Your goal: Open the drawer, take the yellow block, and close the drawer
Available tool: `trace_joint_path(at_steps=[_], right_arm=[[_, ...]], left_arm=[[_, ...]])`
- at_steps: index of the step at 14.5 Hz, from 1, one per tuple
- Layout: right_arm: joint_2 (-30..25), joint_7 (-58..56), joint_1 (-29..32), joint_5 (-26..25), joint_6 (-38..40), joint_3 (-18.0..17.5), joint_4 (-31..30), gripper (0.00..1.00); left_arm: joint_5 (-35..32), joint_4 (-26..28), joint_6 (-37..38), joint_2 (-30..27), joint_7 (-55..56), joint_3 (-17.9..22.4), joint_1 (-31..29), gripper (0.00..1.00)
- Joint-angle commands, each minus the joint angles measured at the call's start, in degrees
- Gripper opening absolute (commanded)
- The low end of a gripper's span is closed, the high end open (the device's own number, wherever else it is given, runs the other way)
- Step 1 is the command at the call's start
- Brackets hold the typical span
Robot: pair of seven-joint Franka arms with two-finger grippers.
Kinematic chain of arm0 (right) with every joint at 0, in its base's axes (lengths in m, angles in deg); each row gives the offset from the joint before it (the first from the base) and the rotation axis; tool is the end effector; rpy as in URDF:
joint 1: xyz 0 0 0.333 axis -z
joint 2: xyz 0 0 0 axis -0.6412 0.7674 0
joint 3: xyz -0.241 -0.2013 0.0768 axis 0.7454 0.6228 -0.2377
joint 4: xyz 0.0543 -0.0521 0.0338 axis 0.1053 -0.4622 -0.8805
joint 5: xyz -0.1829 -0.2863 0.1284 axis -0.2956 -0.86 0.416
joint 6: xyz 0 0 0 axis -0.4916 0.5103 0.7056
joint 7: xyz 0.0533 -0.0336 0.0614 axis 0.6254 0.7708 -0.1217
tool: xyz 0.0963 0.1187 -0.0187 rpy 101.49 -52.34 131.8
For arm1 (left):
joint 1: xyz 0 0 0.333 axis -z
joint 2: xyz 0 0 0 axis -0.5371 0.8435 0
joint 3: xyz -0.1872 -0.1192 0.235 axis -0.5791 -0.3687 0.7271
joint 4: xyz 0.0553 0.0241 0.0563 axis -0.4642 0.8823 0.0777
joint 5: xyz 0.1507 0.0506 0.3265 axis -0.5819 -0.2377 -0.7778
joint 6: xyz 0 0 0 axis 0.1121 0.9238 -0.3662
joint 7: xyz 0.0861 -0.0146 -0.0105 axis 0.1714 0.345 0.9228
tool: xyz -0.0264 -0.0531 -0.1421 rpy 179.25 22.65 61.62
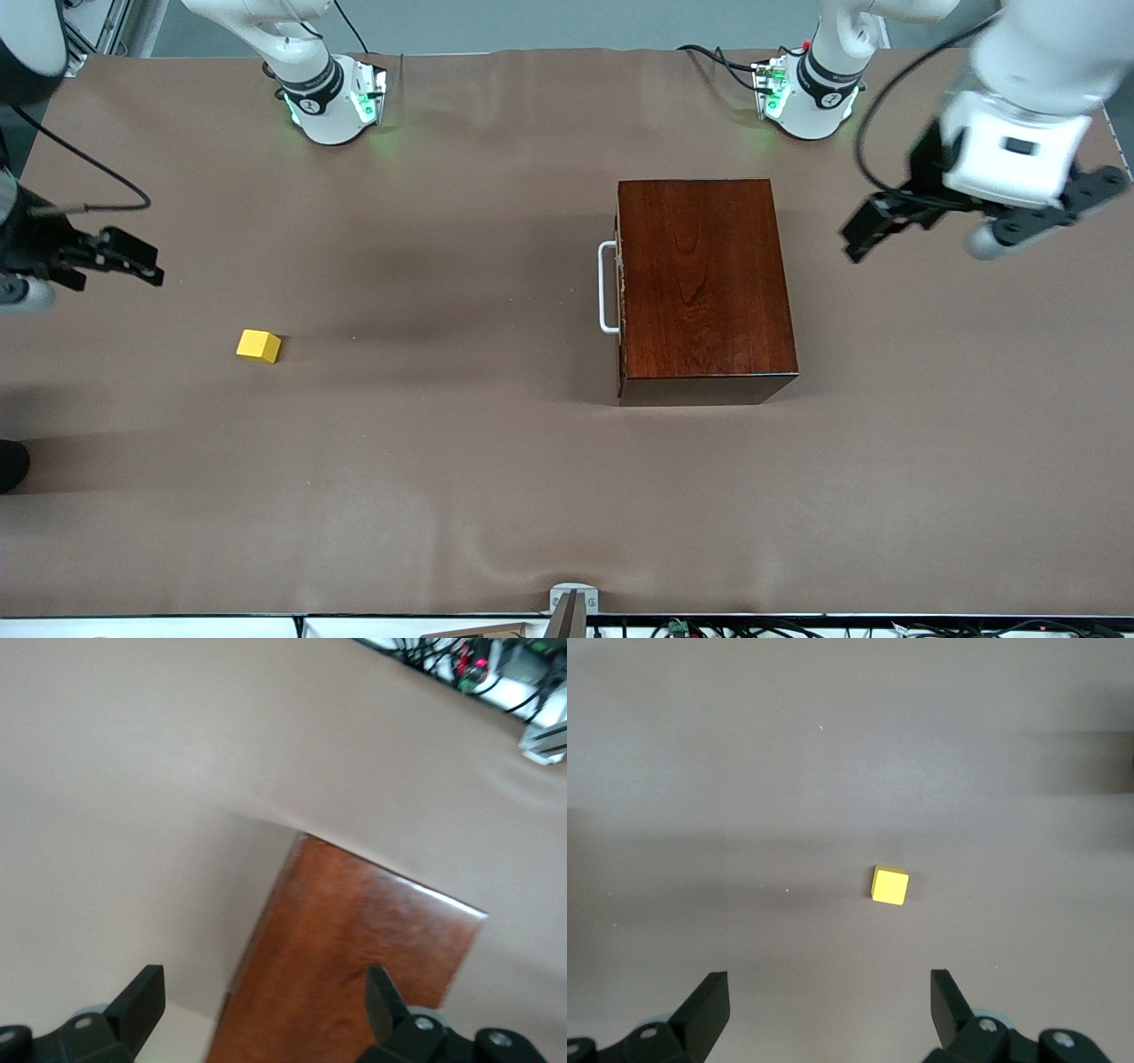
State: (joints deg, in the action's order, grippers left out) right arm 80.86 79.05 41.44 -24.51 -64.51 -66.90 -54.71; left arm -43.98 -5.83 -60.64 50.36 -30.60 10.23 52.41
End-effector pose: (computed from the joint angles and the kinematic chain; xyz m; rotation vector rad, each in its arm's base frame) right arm 0.5507 0.0026 0.5736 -3.1352 -0.1002 0.0001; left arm 0.5376 -0.1551 0.6202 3.0726 0.6356 0.1062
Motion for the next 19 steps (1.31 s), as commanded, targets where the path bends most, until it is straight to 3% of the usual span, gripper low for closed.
trace_joint_path(at_steps=[1, 6, 9, 11, 14, 19], right_arm=[[-2.15, -1.21, -0.86, 0.04, 0.92, 0.20, -0.69, 1.00], [-3.56, -1.21, -0.77, -0.75, 0.92, 0.29, -0.87, 1.00], [-3.56, -1.21, -0.95, -0.75, 0.83, 0.20, -0.95, 1.00], [-3.47, -1.30, -1.04, -0.84, 0.56, 0.20, -0.87, 1.00], [-3.30, -1.30, -1.57, -3.56, 0.83, 0.37, -0.34, 1.00], [-3.12, -3.58, -1.39, -2.60, 0.92, 0.64, -0.34, 1.00]], left_arm=[[0.90, 3.03, 1.47, -2.26, -6.16, -0.65, -3.65, 1.00], [0.81, 3.03, 3.06, -2.17, -19.25, -0.92, -8.66, 1.00], [0.64, 3.90, 3.93, -3.31, -22.34, -8.72, -16.56, 1.00], [0.11, 6.71, 3.67, -5.24, -24.45, -10.58, -18.77, 1.00], [0.02, 10.40, 2.62, -7.88, -28.67, -16.90, -25.18, 1.00], [0.02, 15.51, -0.37, -11.93, -30.17, -19.03, -27.39, 1.00]])
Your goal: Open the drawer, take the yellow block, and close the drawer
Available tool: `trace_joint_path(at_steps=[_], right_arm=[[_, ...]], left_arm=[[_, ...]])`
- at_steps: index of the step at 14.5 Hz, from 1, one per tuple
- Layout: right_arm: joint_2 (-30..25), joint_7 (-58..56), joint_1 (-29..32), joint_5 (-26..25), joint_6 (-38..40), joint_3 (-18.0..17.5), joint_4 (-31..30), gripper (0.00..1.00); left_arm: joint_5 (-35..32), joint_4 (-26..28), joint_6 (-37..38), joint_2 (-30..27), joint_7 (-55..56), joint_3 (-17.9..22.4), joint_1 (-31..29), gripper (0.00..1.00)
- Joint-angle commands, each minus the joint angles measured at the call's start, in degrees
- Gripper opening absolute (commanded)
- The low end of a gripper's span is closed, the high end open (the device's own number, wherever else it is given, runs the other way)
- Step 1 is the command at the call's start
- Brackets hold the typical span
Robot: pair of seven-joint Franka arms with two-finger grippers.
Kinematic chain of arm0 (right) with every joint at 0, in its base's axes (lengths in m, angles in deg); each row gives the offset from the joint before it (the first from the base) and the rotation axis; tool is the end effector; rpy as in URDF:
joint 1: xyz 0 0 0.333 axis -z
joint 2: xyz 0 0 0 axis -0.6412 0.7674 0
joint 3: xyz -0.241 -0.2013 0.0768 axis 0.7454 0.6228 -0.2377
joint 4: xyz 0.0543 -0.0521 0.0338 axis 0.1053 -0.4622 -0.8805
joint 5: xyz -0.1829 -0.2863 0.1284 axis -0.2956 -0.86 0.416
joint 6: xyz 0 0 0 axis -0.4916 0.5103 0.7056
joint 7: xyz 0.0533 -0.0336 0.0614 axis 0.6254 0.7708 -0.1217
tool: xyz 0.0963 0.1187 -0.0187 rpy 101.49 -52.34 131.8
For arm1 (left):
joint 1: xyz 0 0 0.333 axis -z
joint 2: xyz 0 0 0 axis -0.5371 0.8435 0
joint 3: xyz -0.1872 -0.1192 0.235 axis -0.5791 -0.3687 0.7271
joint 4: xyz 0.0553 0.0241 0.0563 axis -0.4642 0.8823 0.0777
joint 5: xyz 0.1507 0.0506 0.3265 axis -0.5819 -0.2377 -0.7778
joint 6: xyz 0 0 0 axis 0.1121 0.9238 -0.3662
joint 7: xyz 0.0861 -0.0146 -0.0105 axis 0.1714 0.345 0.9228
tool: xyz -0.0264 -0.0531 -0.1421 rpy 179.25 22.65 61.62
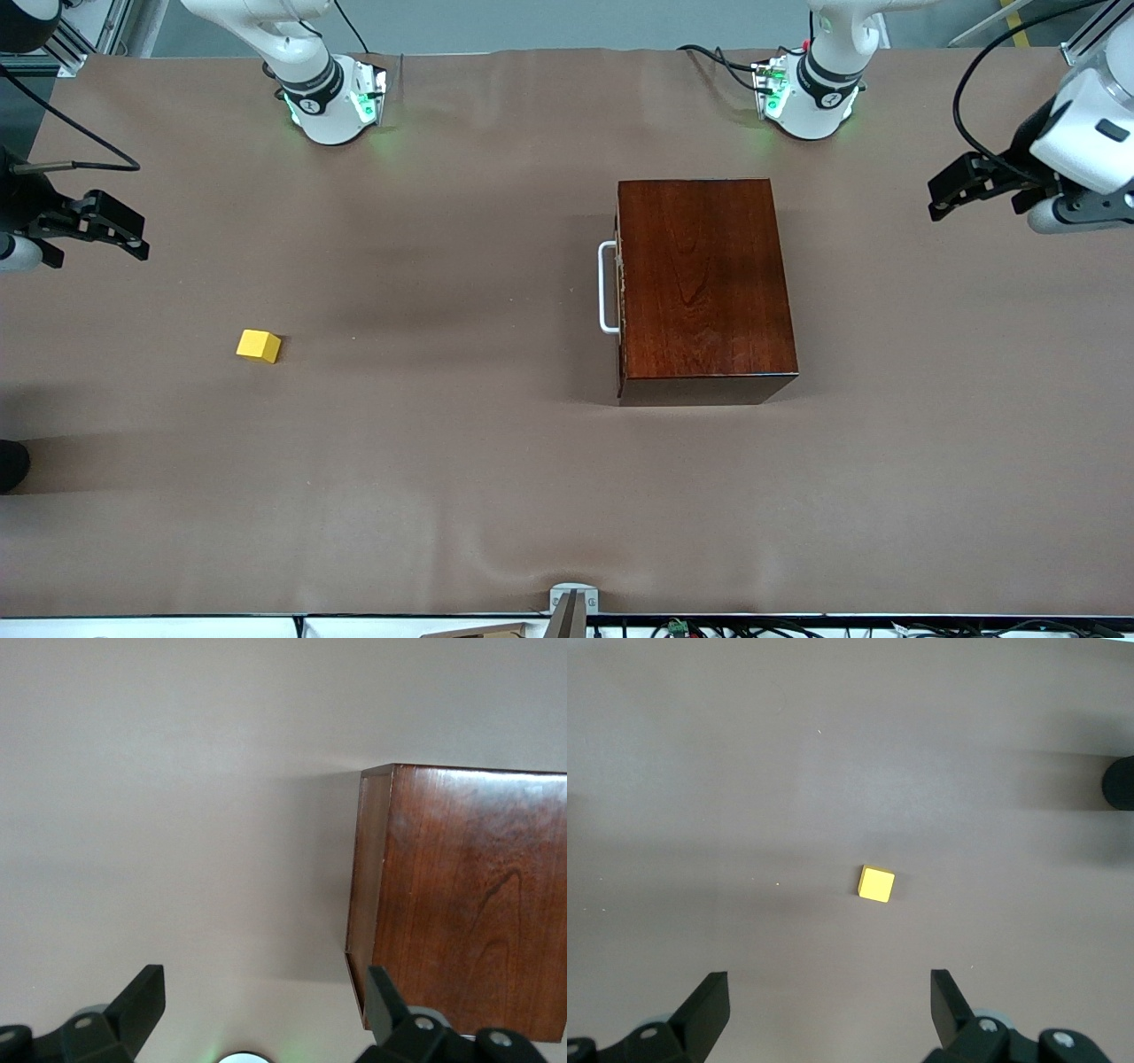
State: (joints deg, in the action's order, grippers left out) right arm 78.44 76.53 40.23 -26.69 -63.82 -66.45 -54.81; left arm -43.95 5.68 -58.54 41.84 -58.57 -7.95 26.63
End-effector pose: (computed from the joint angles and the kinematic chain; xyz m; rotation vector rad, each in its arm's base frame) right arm 0.5381 0.0043 0.5948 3.0996 0.1872 0.0415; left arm 0.4995 -0.0737 0.6081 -3.1078 -0.0826 0.0369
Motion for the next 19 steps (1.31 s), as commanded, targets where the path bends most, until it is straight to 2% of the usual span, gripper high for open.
trace_joint_path(at_steps=[1, 5, 7, 12, 19], right_arm=[[-0.70, -1.15, -0.09, 0.03, 0.14, 0.20, -0.23, 1.00], [-0.70, -2.81, -0.01, 1.17, -0.03, 0.20, -0.23, 1.00], [-0.70, -3.52, 0.00, 1.09, 0.14, 0.28, -0.23, 1.00], [-0.79, -2.82, 0.00, 1.00, 1.19, 0.37, -0.23, 1.00], [-0.70, -2.82, 0.26, 1.17, 1.29, 0.46, -0.23, 1.00]], left_arm=[[-0.10, 3.83, -2.47, -3.50, -2.21, -0.41, -1.53, 1.00], [-2.12, 2.95, -2.47, -3.59, -2.38, 0.47, 0.31, 1.00], [-3.88, 2.68, -2.47, -3.50, -3.52, 3.63, 3.21, 1.00], [-2.83, -0.48, -2.39, -1.92, -4.05, 3.81, 2.78, 1.00], [-1.51, -0.39, -1.95, -1.74, -4.05, 3.81, 2.69, 1.00]])
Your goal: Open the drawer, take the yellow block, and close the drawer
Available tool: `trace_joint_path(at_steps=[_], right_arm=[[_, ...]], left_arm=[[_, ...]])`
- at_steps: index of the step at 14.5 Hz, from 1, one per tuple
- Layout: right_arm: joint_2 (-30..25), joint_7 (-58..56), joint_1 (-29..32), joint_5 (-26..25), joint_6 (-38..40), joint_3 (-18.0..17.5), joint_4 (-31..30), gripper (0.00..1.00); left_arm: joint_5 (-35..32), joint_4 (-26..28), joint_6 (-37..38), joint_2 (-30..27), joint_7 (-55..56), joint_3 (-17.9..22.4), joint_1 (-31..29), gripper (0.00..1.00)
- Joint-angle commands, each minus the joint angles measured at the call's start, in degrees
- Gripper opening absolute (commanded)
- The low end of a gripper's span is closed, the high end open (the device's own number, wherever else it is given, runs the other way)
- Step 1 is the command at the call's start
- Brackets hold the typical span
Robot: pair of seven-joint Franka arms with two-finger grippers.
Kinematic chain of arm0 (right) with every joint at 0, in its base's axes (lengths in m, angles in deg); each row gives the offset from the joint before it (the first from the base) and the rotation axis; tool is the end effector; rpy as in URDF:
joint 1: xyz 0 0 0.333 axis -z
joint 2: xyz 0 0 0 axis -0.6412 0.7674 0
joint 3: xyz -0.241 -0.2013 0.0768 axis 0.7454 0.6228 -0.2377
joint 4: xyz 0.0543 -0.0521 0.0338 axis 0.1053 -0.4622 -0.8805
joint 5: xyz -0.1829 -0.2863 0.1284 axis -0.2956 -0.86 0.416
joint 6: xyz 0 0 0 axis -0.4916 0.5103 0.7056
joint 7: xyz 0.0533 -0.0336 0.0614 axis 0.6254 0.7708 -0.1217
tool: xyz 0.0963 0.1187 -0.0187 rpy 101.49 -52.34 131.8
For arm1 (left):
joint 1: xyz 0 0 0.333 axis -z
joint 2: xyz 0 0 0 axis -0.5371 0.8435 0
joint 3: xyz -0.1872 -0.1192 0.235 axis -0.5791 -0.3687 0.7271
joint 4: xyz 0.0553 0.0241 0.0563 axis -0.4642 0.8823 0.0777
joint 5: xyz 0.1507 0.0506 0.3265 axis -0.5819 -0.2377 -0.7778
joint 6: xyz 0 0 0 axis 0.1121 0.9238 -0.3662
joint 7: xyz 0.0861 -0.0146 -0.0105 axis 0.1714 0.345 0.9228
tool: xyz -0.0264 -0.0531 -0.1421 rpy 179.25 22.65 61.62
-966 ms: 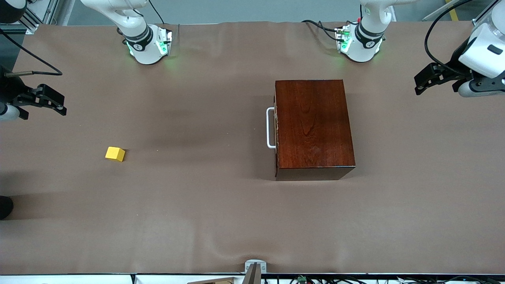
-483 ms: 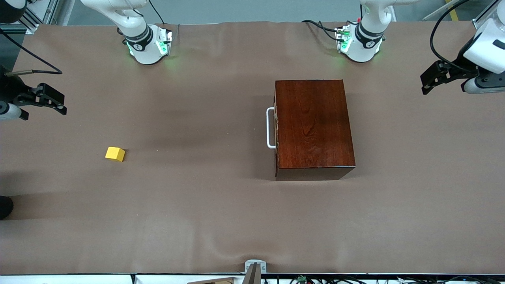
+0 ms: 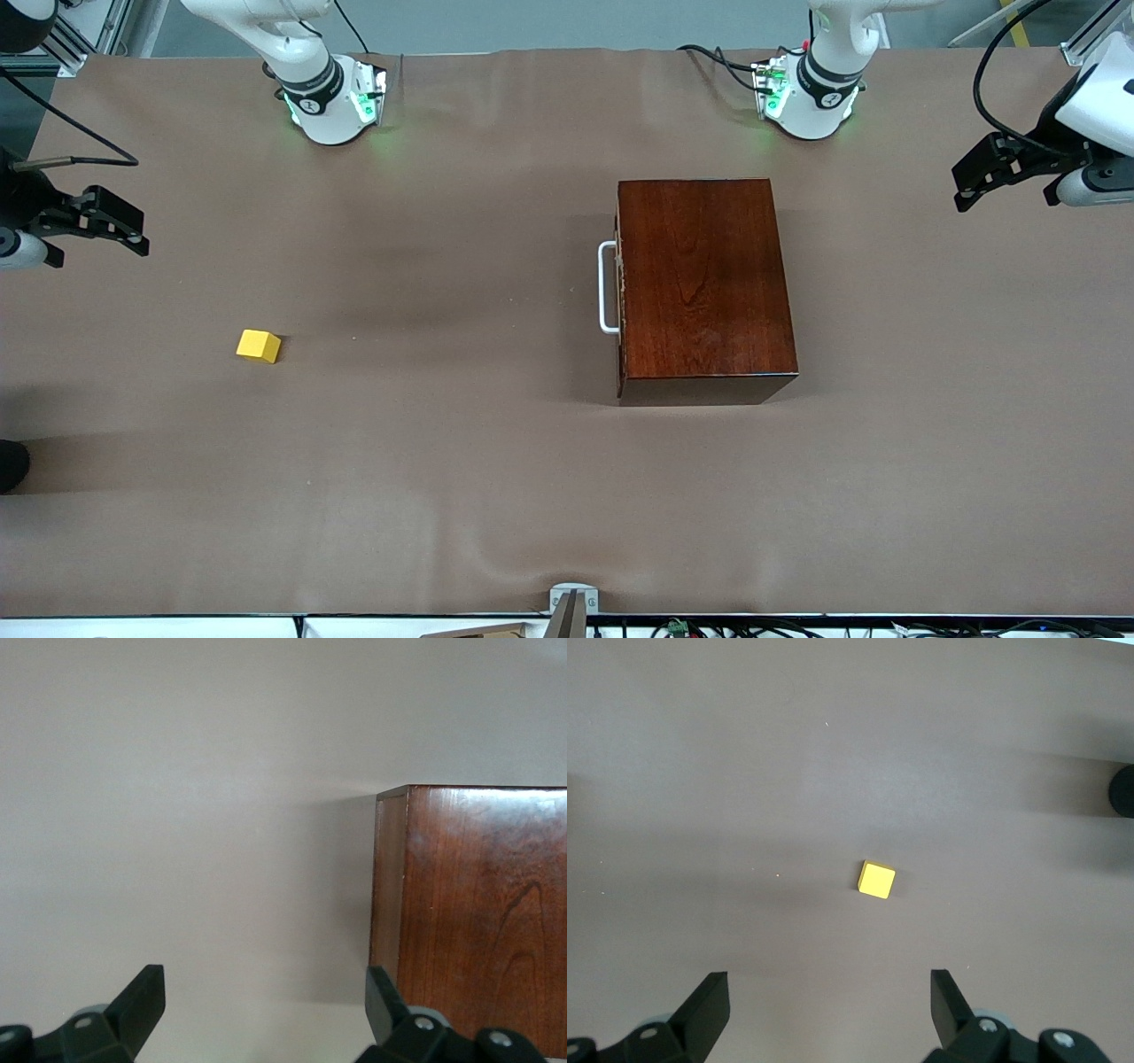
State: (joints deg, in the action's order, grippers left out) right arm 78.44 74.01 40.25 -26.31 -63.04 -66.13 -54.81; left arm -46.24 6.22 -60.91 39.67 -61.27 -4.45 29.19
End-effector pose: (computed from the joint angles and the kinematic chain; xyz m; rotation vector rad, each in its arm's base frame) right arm 0.5360 0.0021 0.5935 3.1023 0.2466 0.0197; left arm 0.4965 -0.0603 0.6269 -3.0736 -0.0388 -0.0777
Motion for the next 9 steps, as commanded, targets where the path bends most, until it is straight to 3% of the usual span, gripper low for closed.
trace_joint_path(at_steps=[1, 9], right_arm=[[-0.70, -0.30, 0.25, 0.79, 0.50, 0.05, -0.23, 1.00], [-0.70, -0.30, 0.34, 1.75, 0.68, 0.14, -0.50, 1.00]], left_arm=[[0.79, -0.84, 0.51, 0.43, -1.35, 0.31, 0.13, 1.00], [0.79, -0.93, 0.51, 1.05, -0.47, 0.31, 0.13, 1.00]])
